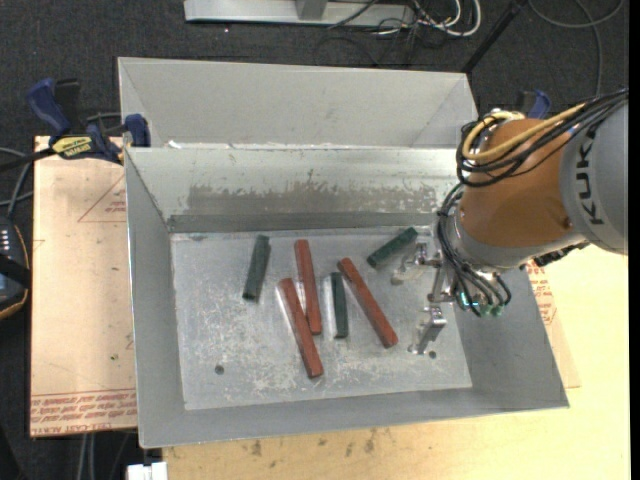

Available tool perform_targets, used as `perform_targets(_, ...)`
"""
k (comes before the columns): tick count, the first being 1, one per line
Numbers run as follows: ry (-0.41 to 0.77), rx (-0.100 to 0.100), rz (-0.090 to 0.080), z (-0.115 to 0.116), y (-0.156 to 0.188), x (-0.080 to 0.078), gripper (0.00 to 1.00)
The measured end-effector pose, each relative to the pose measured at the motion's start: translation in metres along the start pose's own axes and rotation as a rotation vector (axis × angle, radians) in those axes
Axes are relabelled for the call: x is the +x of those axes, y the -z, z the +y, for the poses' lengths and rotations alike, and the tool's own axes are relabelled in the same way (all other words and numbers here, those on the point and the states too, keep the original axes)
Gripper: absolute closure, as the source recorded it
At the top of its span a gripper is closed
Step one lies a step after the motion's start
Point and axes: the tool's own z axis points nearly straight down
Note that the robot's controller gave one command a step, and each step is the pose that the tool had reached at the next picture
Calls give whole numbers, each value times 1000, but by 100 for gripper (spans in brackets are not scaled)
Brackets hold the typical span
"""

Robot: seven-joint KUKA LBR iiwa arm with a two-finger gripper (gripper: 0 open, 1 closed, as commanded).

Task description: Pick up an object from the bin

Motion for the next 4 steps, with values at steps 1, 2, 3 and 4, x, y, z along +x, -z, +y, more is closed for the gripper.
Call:
perform_targets(1,1,1,-8,0,4,-2,0)
perform_targets(2,-105,0,-16,4,-28,-6,0)
perform_targets(3,-156,0,-5,20,-57,-16,0)
perform_targets(4,-163,0,-6,17,-37,-3,0)
